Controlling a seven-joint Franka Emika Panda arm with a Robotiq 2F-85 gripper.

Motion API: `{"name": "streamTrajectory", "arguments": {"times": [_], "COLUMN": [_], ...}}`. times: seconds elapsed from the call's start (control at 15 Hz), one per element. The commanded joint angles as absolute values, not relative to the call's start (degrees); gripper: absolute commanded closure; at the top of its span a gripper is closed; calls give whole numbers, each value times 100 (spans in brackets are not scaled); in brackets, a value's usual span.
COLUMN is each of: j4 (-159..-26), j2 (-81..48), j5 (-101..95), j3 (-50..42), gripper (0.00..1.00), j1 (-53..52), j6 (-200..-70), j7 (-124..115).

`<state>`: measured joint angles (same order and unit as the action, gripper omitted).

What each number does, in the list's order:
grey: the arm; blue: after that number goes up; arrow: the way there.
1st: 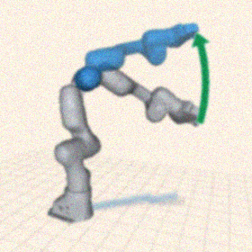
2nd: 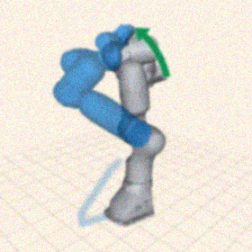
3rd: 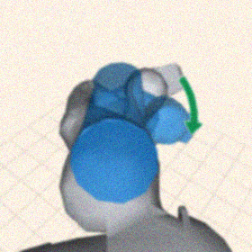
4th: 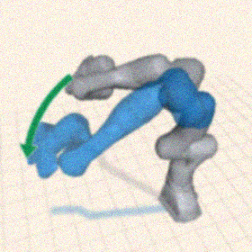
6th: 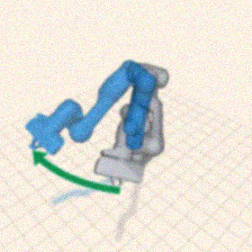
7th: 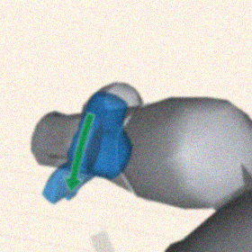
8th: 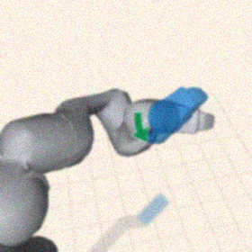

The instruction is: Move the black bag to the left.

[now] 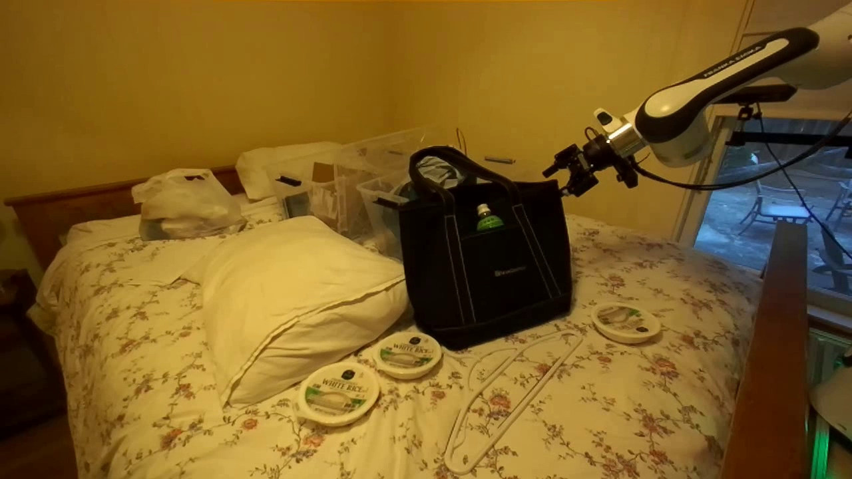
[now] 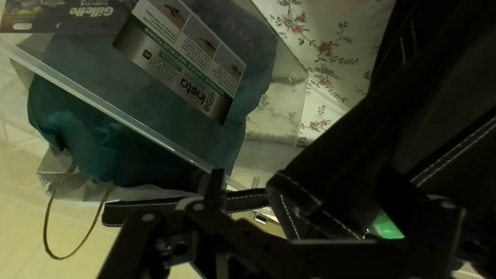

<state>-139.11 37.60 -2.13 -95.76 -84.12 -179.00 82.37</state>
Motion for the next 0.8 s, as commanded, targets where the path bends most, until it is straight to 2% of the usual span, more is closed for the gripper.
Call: {"name": "streamTrajectory", "arguments": {"times": [0.0,0.4,0.73], "j4": [-13318,-12955,-13250], "j2": [4454,4207,2809], "j5": [-626,-643,-511], "j3": [-10081,-10282,-10157], "gripper": [26,69,99], "j1": [-9026,-9340,-9270], "j6": [-17430,-16862,-17005], "j7": [8116,7546,5953]}}
